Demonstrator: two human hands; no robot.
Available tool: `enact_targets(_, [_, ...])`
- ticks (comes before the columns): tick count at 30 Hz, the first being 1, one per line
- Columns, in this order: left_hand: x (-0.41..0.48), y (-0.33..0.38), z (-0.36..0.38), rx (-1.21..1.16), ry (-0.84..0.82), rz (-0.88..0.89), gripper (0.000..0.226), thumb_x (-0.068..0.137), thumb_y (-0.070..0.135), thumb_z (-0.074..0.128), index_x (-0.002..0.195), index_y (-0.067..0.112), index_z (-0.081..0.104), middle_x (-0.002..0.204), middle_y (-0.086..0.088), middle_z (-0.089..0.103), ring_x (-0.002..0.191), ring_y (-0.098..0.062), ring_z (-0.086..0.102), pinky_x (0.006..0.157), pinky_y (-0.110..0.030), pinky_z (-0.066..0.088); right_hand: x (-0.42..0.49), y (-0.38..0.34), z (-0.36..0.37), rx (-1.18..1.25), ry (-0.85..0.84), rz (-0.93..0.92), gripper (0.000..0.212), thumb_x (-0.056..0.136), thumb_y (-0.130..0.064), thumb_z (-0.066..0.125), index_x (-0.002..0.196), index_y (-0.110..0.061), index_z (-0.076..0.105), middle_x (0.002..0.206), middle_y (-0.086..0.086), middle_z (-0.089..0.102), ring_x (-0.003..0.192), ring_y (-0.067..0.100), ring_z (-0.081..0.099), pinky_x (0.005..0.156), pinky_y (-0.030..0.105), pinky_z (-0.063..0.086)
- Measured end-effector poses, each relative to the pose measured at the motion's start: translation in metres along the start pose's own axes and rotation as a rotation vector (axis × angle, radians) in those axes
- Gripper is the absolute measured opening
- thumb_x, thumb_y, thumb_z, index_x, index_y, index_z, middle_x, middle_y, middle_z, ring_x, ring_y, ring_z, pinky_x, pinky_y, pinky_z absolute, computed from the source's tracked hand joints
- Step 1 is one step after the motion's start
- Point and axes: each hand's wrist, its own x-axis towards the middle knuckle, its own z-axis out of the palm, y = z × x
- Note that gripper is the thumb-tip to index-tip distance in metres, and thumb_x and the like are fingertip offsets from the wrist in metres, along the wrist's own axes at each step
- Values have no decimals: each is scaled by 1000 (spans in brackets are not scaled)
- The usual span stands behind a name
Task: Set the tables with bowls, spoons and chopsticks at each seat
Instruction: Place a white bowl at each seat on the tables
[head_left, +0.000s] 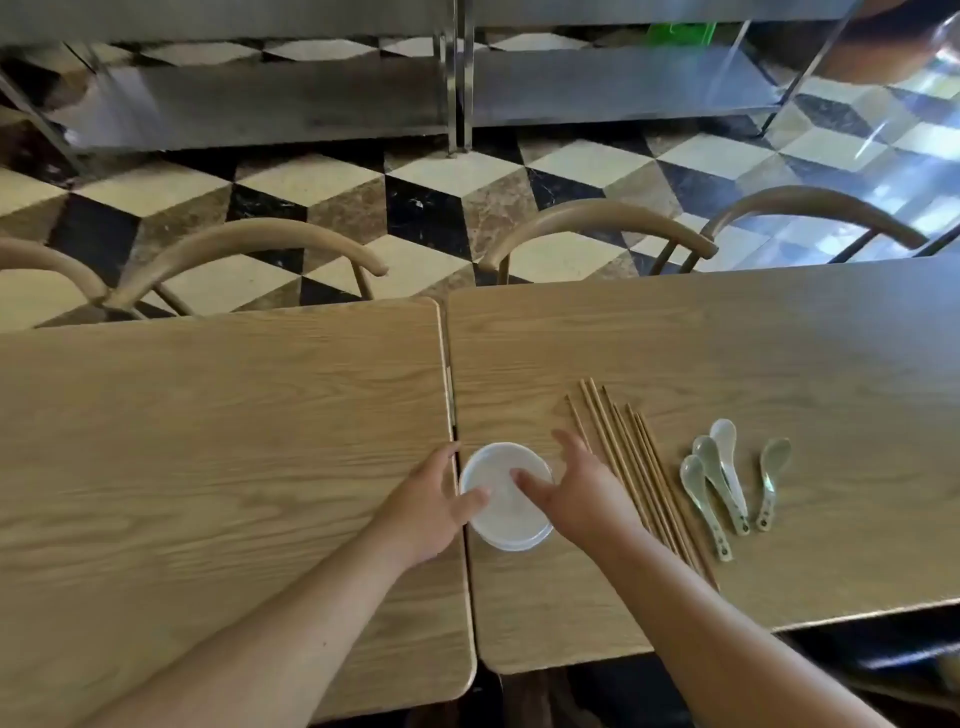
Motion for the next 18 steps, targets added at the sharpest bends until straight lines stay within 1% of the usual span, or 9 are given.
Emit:
enact_targets(1, [3,0,5,-32,-8,-6,82,93,60,70,163,41,32,165,8,45,149,-19,47,120,-39,39,4,4,2,4,-7,8,91,90,-65,69,163,-28,30,150,3,60,134,24,60,99,37,51])
enact_targets(3, [6,4,13,-66,-29,-23,63,101,50,66,158,40,40,153,7,57,139,-20,56,110,-34,43,9,10,6,19,-40,27,91,90,-66,69,163,-28,31,145,3,64,130,24,63,96,36,53])
enact_targets(5, [6,9,19,-127,-36,-65,38,106,42,61,142,44,49,132,8,66,123,-20,62,99,-33,46,12,15,9,32,-74,56,89,90,-66,68,163,-28,32,142,3,66,128,24,64,96,36,54])
enact_targets(7, [6,12,25,-201,-31,-127,26,108,39,57,131,48,48,118,9,66,111,-19,62,102,-41,52,14,20,15,37,-88,68,82,93,-63,65,160,-29,35,136,2,69,122,23,67,96,40,57])
enact_targets(8, [6,12,27,-236,-38,-152,24,109,38,55,130,48,47,119,7,66,112,-22,62,106,-46,54,15,22,16,41,-89,67,74,95,-60,64,158,-30,38,132,1,71,117,24,69,93,42,58])
enact_targets(11, [6,13,35,-319,-47,-230,25,111,38,52,134,44,46,130,-3,64,117,-30,65,107,-57,56,17,25,21,46,-79,70,53,98,-45,59,146,-27,45,119,3,74,103,27,71,82,42,60])
enact_targets(14, [3,19,39,-439,-101,-298,35,109,37,57,141,39,45,121,6,63,102,-14,66,108,-54,56,20,25,20,40,-108,89,34,102,-37,55,131,-20,48,106,3,69,92,27,69,72,38,55])
enact_targets(16, [2,22,41,-491,-140,-317,46,101,46,69,140,42,45,124,9,64,107,-14,67,111,-54,53,26,25,17,82,-165,124,24,104,-33,52,123,-18,49,102,3,64,86,27,68,72,46,62])
enact_targets(18, [3,24,42,-522,-185,-312,61,87,66,76,137,50,45,134,8,65,120,-21,68,114,-55,50,31,26,11,248,-233,210,23,106,-25,50,128,-17,51,112,8,63,91,32,70,77,56,65])
